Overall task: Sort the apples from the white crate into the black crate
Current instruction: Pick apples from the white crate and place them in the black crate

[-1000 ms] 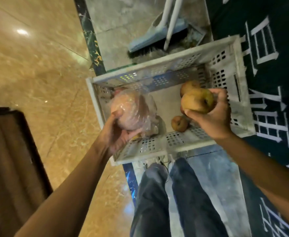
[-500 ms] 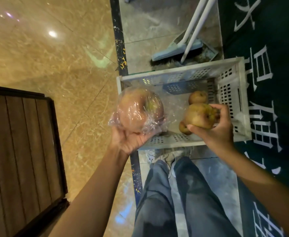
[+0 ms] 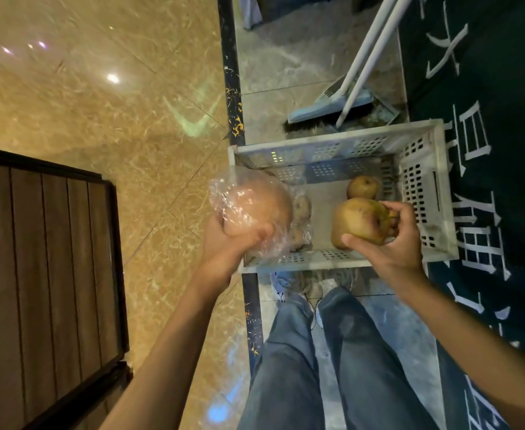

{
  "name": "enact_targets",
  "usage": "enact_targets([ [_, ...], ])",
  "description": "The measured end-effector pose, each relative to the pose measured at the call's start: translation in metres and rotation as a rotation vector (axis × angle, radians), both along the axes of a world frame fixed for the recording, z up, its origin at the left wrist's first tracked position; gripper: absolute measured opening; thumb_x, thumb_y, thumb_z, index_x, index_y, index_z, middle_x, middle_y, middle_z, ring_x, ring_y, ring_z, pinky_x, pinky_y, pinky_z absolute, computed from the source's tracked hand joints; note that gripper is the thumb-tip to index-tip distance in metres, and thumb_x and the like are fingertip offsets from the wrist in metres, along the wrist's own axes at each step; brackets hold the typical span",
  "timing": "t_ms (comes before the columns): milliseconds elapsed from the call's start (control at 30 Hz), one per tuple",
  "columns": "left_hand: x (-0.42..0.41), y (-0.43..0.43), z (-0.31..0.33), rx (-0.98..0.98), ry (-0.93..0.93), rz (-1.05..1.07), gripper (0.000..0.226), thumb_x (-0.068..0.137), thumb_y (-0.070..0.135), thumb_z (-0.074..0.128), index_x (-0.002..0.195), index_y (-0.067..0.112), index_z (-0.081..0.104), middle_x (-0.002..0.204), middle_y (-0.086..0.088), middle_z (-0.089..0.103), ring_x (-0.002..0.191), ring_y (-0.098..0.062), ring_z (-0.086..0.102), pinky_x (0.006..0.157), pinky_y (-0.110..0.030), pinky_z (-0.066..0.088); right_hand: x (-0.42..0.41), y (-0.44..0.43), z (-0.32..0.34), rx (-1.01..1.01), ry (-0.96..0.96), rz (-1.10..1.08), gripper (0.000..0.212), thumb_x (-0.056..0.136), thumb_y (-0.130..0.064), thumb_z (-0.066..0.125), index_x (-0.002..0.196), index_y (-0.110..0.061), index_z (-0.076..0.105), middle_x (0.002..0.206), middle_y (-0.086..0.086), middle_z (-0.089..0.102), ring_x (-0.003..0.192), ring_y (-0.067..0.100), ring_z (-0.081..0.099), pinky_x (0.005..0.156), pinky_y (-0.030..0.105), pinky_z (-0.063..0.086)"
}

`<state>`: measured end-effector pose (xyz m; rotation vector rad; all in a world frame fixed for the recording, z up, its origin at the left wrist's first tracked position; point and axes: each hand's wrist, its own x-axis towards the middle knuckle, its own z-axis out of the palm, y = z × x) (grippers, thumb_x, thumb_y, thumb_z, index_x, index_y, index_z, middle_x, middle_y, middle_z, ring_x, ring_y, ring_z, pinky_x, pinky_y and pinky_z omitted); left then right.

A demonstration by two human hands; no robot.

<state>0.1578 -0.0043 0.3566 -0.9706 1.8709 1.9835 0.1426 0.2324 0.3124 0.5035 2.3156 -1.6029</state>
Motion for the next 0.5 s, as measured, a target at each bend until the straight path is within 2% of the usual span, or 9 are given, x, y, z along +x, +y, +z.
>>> enact_targets([
  [67, 0.008, 0.002, 0.007, -0.282, 0.180, -0.105, 0.088, 0.042, 0.036, 0.086, 0.121, 0.035, 0.047, 0.118, 0.007, 0.058, 0.103, -0.008, 0.062, 0.085, -0.024, 0.053, 0.002, -0.002, 0.002, -0.008, 0.011, -0.005, 0.073, 0.054, -0.016, 0.090, 0.111, -0.022, 0.044, 0.104, -0.003, 0.051, 0.090, 0.012, 0.052, 0.074, 0.016, 0.042],
  [100, 0.010, 0.002, 0.010, -0.416, 0.276, -0.153, 0.087, 0.043, 0.041, 0.085, 0.121, 0.038, 0.046, 0.123, 0.011, 0.053, 0.110, -0.007, 0.057, 0.090, -0.024, 0.050, 0.003, -0.003, 0.003, -0.012, 0.017, -0.010, 0.074, 0.051, -0.022, 0.087, 0.110, -0.022, 0.044, 0.101, -0.007, 0.051, 0.088, 0.007, 0.052, 0.073, 0.014, 0.041],
  [167, 0.011, 0.000, 0.014, -0.652, 0.500, -0.256, 0.085, 0.049, 0.043, 0.082, 0.124, 0.026, 0.045, 0.128, 0.000, 0.049, 0.118, -0.017, 0.051, 0.099, -0.031, 0.045, 0.005, -0.006, 0.004, -0.015, 0.023, -0.021, 0.072, 0.048, -0.029, 0.081, 0.110, -0.023, 0.045, 0.099, -0.009, 0.050, 0.087, 0.003, 0.050, 0.073, 0.013, 0.040],
  [233, 0.009, 0.000, 0.020, -0.897, 0.677, -0.358, 0.080, 0.058, 0.046, 0.080, 0.123, 0.015, 0.045, 0.126, -0.018, 0.050, 0.120, -0.029, 0.049, 0.101, -0.035, 0.043, 0.005, -0.008, 0.004, -0.013, 0.027, -0.027, 0.071, 0.048, -0.030, 0.080, 0.110, -0.023, 0.045, 0.103, -0.002, 0.051, 0.089, 0.009, 0.051, 0.075, 0.014, 0.041],
  [300, 0.006, 0.000, 0.025, -1.124, 0.819, -0.434, 0.067, 0.070, 0.049, 0.075, 0.120, 0.014, 0.048, 0.126, -0.019, 0.047, 0.116, -0.034, 0.051, 0.097, -0.040, 0.046, 0.005, -0.011, 0.003, -0.002, 0.033, -0.022, 0.074, 0.048, -0.026, 0.085, 0.111, -0.022, 0.046, 0.108, 0.001, 0.052, 0.093, 0.014, 0.052, 0.077, 0.017, 0.043],
  [400, 0.005, -0.001, 0.027, -1.258, 0.966, -0.488, 0.058, 0.076, 0.047, 0.073, 0.117, 0.013, 0.050, 0.125, -0.019, 0.043, 0.114, -0.038, 0.051, 0.098, -0.044, 0.046, 0.001, -0.015, 0.003, -0.004, 0.024, -0.018, 0.074, 0.054, -0.010, 0.090, 0.113, -0.019, 0.046, 0.105, 0.000, 0.051, 0.089, 0.009, 0.051, 0.073, 0.008, 0.042],
  [500, 0.003, -0.003, 0.023, -1.202, 0.903, -0.470, 0.065, 0.073, 0.051, 0.073, 0.119, 0.013, 0.049, 0.126, -0.017, 0.044, 0.115, -0.035, 0.051, 0.098, -0.040, 0.045, -0.003, -0.018, 0.003, 0.002, 0.033, -0.005, 0.071, 0.056, -0.009, 0.088, 0.111, -0.021, 0.045, 0.099, -0.012, 0.050, 0.086, 0.002, 0.050, 0.071, 0.008, 0.042],
])
